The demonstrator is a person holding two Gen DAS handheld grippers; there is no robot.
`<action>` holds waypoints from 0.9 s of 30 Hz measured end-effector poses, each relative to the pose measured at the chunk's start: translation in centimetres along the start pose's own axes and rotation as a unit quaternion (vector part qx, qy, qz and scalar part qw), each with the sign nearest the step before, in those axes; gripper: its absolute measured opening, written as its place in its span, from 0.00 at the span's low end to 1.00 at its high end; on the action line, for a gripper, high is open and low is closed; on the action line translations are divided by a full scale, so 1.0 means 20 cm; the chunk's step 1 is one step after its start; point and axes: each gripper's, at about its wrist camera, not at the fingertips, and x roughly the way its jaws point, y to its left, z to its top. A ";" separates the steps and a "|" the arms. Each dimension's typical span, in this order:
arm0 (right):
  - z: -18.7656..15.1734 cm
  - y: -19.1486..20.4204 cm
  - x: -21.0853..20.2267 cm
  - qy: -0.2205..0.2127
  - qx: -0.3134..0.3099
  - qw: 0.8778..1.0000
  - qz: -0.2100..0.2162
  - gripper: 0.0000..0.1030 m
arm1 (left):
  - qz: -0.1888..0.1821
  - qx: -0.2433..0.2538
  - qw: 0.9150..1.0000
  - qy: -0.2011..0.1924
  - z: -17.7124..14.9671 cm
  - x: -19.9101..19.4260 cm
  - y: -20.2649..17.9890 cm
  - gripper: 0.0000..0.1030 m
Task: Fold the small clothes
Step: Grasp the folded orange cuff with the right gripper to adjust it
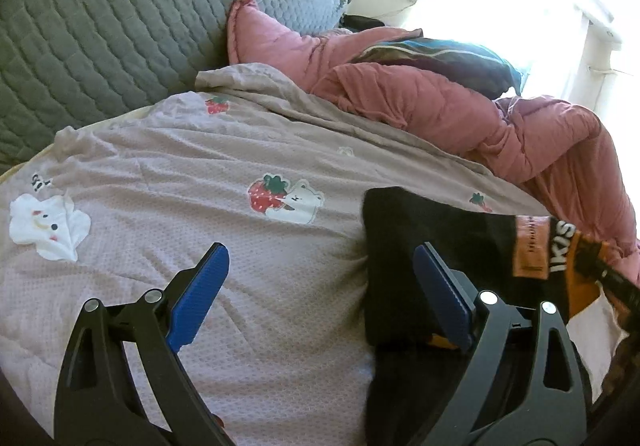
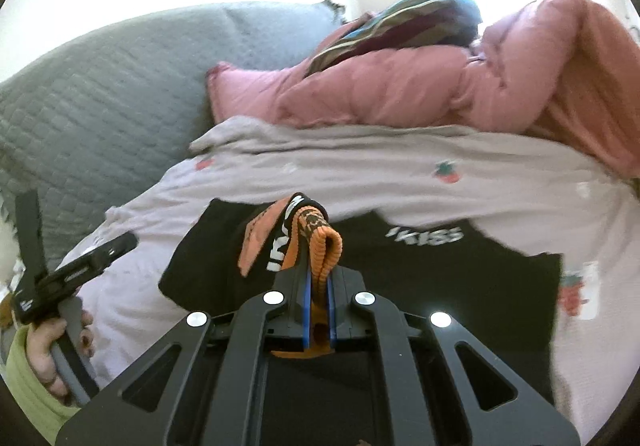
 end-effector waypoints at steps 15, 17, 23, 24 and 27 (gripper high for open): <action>-0.08 -0.38 -0.03 0.013 0.043 0.995 -0.086 0.05 | 0.006 0.059 0.998 0.014 -0.06 0.04 -0.14 0.84; -0.09 -0.39 -0.04 0.013 0.046 0.995 -0.087 0.05 | 0.011 0.078 0.997 0.022 -0.06 0.07 -0.19 0.84; -0.13 -0.44 -0.02 0.022 0.055 0.994 -0.090 0.05 | -0.012 0.105 0.992 0.062 -0.05 0.16 -0.37 0.84; -0.13 -0.44 -0.02 0.023 0.056 0.994 -0.090 0.05 | -0.013 0.111 0.991 0.068 -0.05 0.18 -0.40 0.84; -0.14 -0.45 -0.02 0.026 0.057 0.994 -0.090 0.05 | -0.022 0.123 0.988 0.087 -0.05 0.26 -0.51 0.84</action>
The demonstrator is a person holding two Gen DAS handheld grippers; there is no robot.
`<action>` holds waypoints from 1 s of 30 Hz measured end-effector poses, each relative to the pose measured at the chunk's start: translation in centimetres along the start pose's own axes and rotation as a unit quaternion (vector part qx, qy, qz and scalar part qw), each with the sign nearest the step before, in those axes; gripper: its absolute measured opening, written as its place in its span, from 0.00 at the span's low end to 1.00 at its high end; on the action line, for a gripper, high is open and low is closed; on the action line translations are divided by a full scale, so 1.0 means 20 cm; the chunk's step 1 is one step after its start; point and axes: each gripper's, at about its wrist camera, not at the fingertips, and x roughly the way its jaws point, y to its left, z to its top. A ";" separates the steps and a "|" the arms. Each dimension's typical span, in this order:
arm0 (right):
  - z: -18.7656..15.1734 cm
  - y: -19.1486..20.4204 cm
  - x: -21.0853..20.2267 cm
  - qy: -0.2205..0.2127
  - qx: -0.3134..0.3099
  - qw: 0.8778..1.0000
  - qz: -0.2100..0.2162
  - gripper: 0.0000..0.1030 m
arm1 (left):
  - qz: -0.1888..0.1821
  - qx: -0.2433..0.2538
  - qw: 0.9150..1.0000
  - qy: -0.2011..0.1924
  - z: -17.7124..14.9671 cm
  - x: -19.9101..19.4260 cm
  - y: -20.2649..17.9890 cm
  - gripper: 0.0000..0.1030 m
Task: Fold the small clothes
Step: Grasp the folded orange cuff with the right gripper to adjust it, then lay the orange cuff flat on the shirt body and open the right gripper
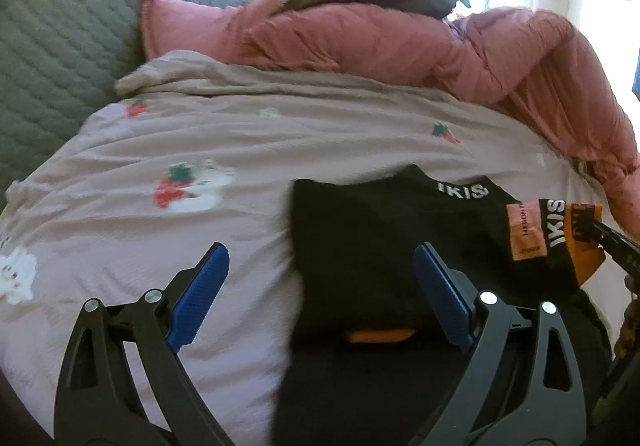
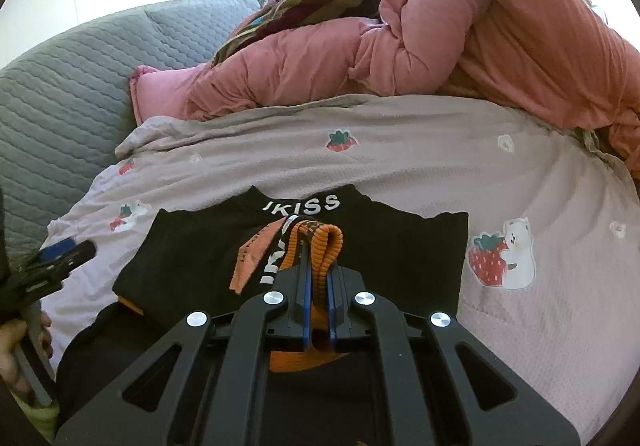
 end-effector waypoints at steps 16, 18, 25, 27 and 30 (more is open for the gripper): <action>-0.01 -0.03 0.04 0.013 -0.016 0.999 -0.045 0.06 | -0.107 0.030 0.991 0.074 -0.07 0.32 -0.18 0.84; -0.02 -0.04 0.05 0.017 -0.015 0.998 -0.060 0.12 | -0.096 0.044 0.992 0.075 -0.09 0.32 -0.19 0.84; -0.05 -0.07 0.02 0.016 -0.007 0.996 -0.083 0.29 | -0.081 0.042 0.995 0.032 -0.07 0.21 -0.16 0.84; -0.06 -0.04 0.02 0.020 -0.017 0.997 -0.076 0.29 | -0.073 0.046 0.996 0.023 -0.05 0.20 -0.15 0.84; -0.08 0.03 0.04 0.032 -0.035 0.997 -0.061 0.29 | -0.080 0.049 0.995 0.029 -0.04 0.21 -0.16 0.81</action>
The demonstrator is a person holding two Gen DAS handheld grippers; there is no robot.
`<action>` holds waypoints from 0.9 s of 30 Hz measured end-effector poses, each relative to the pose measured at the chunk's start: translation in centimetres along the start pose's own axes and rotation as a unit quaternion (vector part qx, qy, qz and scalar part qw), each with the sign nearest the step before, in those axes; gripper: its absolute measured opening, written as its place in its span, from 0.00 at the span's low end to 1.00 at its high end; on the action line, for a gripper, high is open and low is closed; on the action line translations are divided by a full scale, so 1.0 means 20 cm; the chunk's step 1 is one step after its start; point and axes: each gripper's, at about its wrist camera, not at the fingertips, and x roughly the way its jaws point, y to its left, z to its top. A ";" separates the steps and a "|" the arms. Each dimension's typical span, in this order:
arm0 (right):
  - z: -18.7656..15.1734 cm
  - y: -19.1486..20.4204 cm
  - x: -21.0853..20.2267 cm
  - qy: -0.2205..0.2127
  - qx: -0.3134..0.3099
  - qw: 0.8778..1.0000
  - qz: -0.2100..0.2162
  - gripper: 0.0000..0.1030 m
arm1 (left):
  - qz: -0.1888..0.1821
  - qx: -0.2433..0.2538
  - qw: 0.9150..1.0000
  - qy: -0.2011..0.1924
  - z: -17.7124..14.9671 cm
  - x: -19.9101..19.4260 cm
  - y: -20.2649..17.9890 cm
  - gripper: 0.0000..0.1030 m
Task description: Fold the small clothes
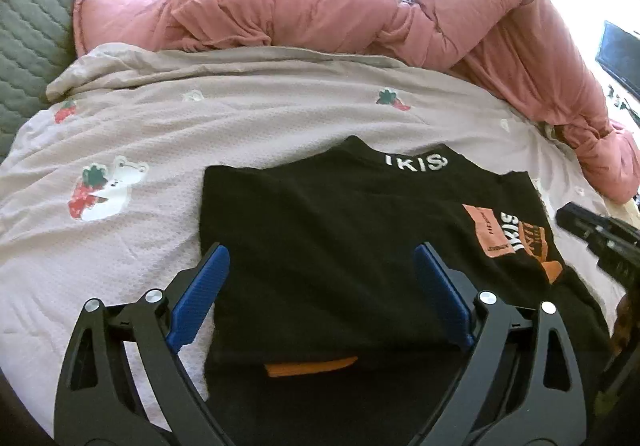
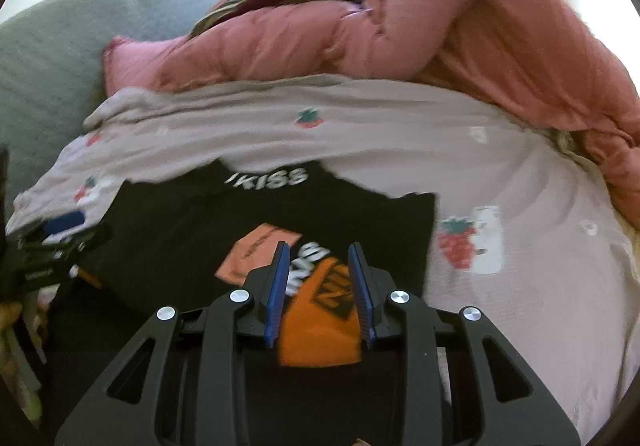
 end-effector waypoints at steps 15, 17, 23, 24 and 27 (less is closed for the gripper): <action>-0.03 0.24 0.17 0.057 -0.062 0.996 0.043 0.29 | 0.000 0.039 0.995 0.093 -0.11 0.18 -0.06 0.72; -0.07 0.19 0.25 0.090 -0.052 0.994 0.027 0.25 | -0.002 0.039 0.995 0.092 -0.12 0.18 -0.06 0.72; -0.12 0.12 0.27 0.093 -0.044 0.994 0.036 0.23 | -0.004 0.038 0.995 0.092 -0.11 0.18 -0.06 0.72; -0.13 0.12 0.27 0.093 -0.045 0.994 0.035 0.23 | -0.004 0.038 0.995 0.091 -0.11 0.18 -0.06 0.72; -0.13 0.13 0.25 0.089 -0.047 0.994 0.033 0.25 | -0.003 0.038 0.995 0.088 -0.11 0.16 -0.06 0.72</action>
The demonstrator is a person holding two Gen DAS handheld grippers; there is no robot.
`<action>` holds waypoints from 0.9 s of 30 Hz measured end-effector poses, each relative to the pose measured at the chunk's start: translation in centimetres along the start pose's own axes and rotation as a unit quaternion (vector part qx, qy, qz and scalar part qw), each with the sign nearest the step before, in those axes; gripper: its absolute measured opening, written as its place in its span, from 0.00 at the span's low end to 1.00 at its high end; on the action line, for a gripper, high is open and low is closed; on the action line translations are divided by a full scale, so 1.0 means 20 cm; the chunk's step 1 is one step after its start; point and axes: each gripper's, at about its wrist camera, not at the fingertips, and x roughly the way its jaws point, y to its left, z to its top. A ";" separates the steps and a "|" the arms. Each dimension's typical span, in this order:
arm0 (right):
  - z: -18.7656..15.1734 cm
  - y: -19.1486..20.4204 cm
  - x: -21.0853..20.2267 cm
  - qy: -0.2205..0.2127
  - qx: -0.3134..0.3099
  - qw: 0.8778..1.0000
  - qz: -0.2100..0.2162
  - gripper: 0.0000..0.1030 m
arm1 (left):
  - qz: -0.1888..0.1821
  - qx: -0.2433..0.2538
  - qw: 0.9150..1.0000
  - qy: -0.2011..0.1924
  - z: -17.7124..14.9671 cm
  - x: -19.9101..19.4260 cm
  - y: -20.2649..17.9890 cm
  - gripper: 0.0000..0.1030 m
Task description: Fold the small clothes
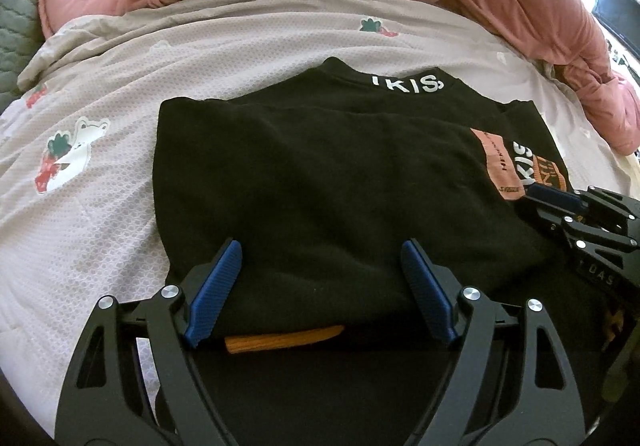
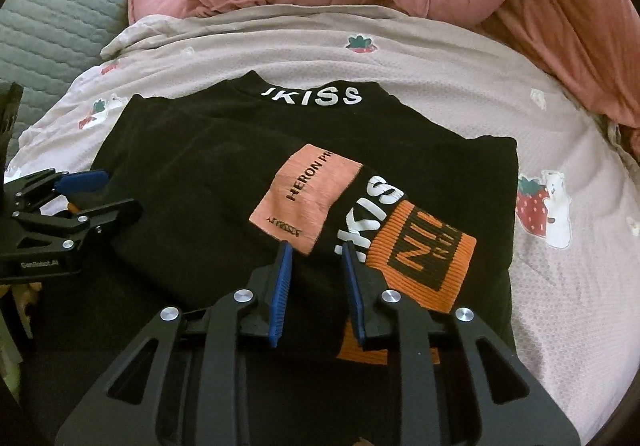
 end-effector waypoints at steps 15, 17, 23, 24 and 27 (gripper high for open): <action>-0.01 0.00 -0.12 -0.015 0.026 0.999 0.019 0.41 | -0.007 -0.010 1.000 -0.008 -0.01 -0.06 0.00 0.74; -0.01 -0.01 -0.13 -0.016 0.028 0.999 0.020 0.46 | -0.008 -0.011 1.000 -0.008 -0.01 -0.06 0.00 0.75; -0.03 -0.02 -0.16 -0.020 0.037 0.999 0.018 0.58 | -0.014 -0.017 1.000 -0.012 -0.01 -0.10 0.01 0.79; -0.03 -0.02 -0.17 -0.021 0.039 0.999 0.017 0.59 | -0.017 -0.017 1.000 -0.011 -0.01 -0.10 0.01 0.80; -0.03 -0.03 -0.17 -0.021 0.042 0.999 0.016 0.65 | -0.020 -0.019 1.000 -0.014 -0.01 -0.12 0.01 0.81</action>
